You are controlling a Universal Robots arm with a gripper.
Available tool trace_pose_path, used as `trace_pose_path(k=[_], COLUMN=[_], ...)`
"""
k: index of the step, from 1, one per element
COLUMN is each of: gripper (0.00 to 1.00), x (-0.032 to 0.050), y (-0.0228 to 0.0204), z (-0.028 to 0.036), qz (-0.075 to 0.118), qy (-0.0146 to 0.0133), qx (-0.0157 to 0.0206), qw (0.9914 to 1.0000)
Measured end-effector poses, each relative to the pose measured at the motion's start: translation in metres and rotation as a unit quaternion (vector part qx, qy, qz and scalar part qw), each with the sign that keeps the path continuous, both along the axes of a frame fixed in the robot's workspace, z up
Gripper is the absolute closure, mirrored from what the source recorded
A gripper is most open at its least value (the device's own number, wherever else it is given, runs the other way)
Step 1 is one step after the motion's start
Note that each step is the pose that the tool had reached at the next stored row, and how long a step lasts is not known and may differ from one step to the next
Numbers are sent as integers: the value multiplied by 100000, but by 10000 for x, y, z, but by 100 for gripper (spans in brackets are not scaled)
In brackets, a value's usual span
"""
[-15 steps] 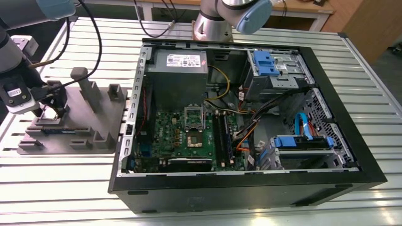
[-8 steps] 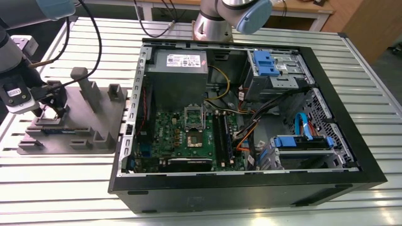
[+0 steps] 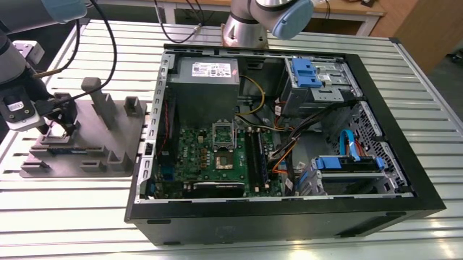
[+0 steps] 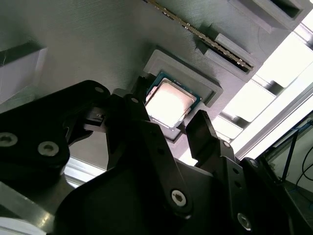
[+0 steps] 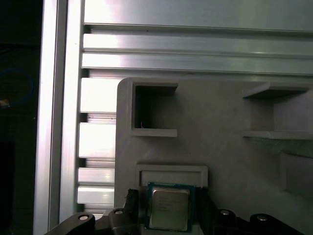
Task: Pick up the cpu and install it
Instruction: 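Pick up the cpu and move it towards the insertion slot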
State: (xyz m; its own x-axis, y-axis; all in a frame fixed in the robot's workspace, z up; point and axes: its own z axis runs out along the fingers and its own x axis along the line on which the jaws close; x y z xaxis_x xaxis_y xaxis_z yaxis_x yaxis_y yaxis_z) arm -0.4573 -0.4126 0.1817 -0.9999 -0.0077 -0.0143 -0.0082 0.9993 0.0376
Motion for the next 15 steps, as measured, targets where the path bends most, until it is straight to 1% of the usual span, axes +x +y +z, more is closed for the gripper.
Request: trace_pose_path(k=[11,12,13,14,15], gripper=[41,42,49,49,53], x=[0,0,0,0,0], y=[0,0,0,0,0], z=[0,0,0,0,0], qz=[-30,-32,-36,-38,-40], qy=[0,1,1,2,0], qx=[1,1,-1,-2,0], qw=[100000,100000,100000,100000,100000])
